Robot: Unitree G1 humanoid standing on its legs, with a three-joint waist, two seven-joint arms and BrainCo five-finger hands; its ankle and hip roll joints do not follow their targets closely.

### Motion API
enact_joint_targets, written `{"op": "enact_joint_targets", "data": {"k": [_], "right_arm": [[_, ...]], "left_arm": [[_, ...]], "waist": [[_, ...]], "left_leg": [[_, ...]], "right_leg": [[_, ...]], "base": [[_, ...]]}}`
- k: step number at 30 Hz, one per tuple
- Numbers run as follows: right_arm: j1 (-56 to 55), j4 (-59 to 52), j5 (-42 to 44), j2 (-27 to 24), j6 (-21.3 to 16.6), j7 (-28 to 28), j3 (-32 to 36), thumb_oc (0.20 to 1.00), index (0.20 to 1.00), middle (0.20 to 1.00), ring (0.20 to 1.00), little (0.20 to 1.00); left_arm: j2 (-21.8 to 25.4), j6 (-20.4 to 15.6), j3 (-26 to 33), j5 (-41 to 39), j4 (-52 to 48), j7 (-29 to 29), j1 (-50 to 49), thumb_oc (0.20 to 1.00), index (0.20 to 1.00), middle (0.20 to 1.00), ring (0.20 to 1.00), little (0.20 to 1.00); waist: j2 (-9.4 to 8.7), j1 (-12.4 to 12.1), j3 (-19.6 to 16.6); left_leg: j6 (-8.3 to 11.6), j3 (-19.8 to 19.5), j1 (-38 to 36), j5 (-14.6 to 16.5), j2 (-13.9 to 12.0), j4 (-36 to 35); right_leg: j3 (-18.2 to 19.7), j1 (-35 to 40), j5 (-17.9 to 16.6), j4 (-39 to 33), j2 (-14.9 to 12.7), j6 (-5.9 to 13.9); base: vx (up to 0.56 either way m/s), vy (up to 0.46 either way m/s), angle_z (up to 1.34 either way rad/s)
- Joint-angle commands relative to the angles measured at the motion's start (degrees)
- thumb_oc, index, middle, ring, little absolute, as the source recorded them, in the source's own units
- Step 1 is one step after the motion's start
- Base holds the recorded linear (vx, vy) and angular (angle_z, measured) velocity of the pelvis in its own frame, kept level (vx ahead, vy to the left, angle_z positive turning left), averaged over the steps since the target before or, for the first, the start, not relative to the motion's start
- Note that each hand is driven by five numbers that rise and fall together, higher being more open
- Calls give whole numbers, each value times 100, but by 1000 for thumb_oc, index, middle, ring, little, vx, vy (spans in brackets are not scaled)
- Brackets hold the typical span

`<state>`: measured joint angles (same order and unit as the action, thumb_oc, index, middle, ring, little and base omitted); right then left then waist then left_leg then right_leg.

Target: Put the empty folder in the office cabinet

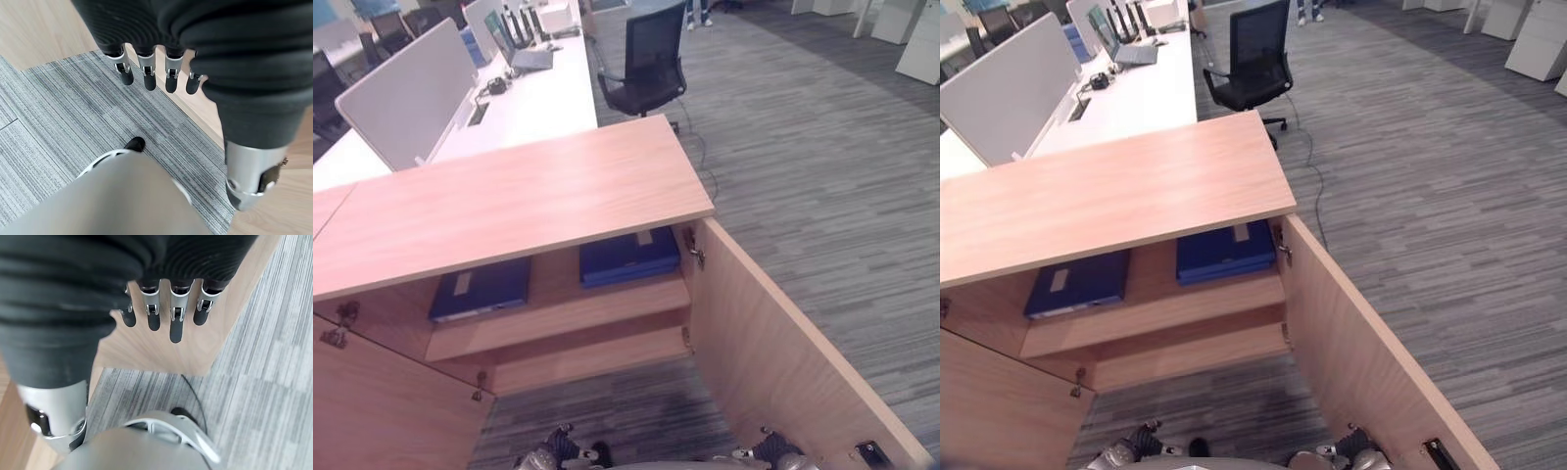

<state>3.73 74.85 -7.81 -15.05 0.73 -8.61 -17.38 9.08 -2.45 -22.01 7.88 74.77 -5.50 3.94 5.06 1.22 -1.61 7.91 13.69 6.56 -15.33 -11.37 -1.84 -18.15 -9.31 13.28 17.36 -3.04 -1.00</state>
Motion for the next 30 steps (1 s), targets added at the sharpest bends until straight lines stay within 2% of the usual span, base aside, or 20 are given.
{"op": "enact_joint_targets", "data": {"k": [1,2,4,5,6,7,9,10,14,19,22,26,30], "right_arm": [[583,370,193,-73,84,56,20,1000,1000,1000,1000,1000],[574,440,294,-112,100,116,69,1000,1000,1000,1000,1000],[569,469,340,-125,114,149,126,1000,1000,1000,1000,1000],[533,521,353,-128,122,179,184,1000,1000,1000,1000,1000],[532,535,370,-141,112,175,225,1000,1000,1000,1000,1000],[521,568,395,-160,110,180,292,1000,1000,1000,1000,1000],[482,639,655,-182,154,134,604,1000,1000,1000,1000,1000],[451,616,716,-164,172,143,681,1000,1000,1000,1000,1000],[383,539,891,-44,182,164,858,1000,1000,1000,1000,1000],[278,590,853,92,234,198,932,1000,1000,1000,1000,1000],[181,608,823,168,257,174,1039,1000,1000,1000,1000,1000],[118,564,924,185,243,94,1197,1000,1000,1000,1000,1000],[42,280,1145,137,79,-119,1389,1000,1000,1000,1000,1000]], "left_arm": [[50,71,336,-46,211,150,294,1000,1000,1000,1000,1000],[17,83,420,-112,245,175,265,1000,1000,1000,1000,1000],[-35,78,463,-223,281,169,221,1000,1000,1000,1000,1000],[-109,69,471,-323,299,174,160,1000,1000,1000,1000,1000],[-135,51,462,-349,312,177,149,1000,1000,1000,1000,1000],[-166,19,445,-371,314,196,155,1000,1000,1000,1000,1000],[-207,-11,214,-344,231,231,332,1000,1000,1000,1000,1000],[-204,-39,85,-236,150,232,383,1000,1000,1000,1000,1000],[-161,-79,-53,-118,89,218,524,1000,1000,1000,1000,1000],[-115,-59,-118,100,121,234,556,1000,1000,1000,1000,1000],[-86,-40,-43,192,151,262,514,1000,1000,1000,1000,1000],[-34,-10,51,232,165,255,460,1000,1000,1000,1000,1000],[61,31,277,183,209,211,315,1000,1000,1000,1000,1000]], "waist": [[-326,26,616],[-481,-15,757],[-498,-26,773],[-448,-42,727],[-405,-34,674],[-347,12,625],[-232,246,570],[-192,328,564],[-169,452,608],[-168,519,675],[-173,569,730],[-176,591,817],[-100,627,959]], "left_leg": [[-90,-111,-308,658,-8,175],[-278,-636,26,1241,173,1385],[-384,-1012,82,1510,385,1676],[-442,-1286,-73,1859,571,1482],[-434,-1358,-240,1939,623,1251],[-432,-1386,-398,1965,654,998],[-431,-1159,-577,1833,733,431],[-519,-1102,-713,1820,880,131],[-725,-884,-891,1741,1281,-314],[-860,-722,-951,1804,1514,-316],[-933,-568,-1010,1857,1628,-316],[-991,-422,-1062,1868,1638,-316],[-1046,-212,-1117,1829,1493,-316]], "right_leg": [[452,847,-1336,-2236,77,538],[655,820,-1431,-2236,-20,493],[789,799,-1477,-2236,-46,532],[966,823,-1509,-2236,-32,583],[1033,833,-1525,-2236,-11,609],[1067,823,-1559,-2236,-5,637],[1027,564,-1814,-2228,-219,778],[1047,420,-1949,-2195,-344,866],[1236,103,-2208,-2129,-613,1067],[1361,-39,-2358,-2063,-828,1174],[1282,-99,-2481,-2041,-1009,1248],[1155,-164,-2461,-1902,-1086,1264],[903,-160,-2029,-1132,-1141,1090]], "base": [[-128,-64,-43],[-153,-39,-68],[-65,71,-124],[45,165,-105],[68,224,-46],[-9,297,-27],[-142,462,-11],[-166,463,18],[-130,330,-21],[-104,230,-43],[-107,197,-30],[-98,112,-22],[-92,56,-28]]}}
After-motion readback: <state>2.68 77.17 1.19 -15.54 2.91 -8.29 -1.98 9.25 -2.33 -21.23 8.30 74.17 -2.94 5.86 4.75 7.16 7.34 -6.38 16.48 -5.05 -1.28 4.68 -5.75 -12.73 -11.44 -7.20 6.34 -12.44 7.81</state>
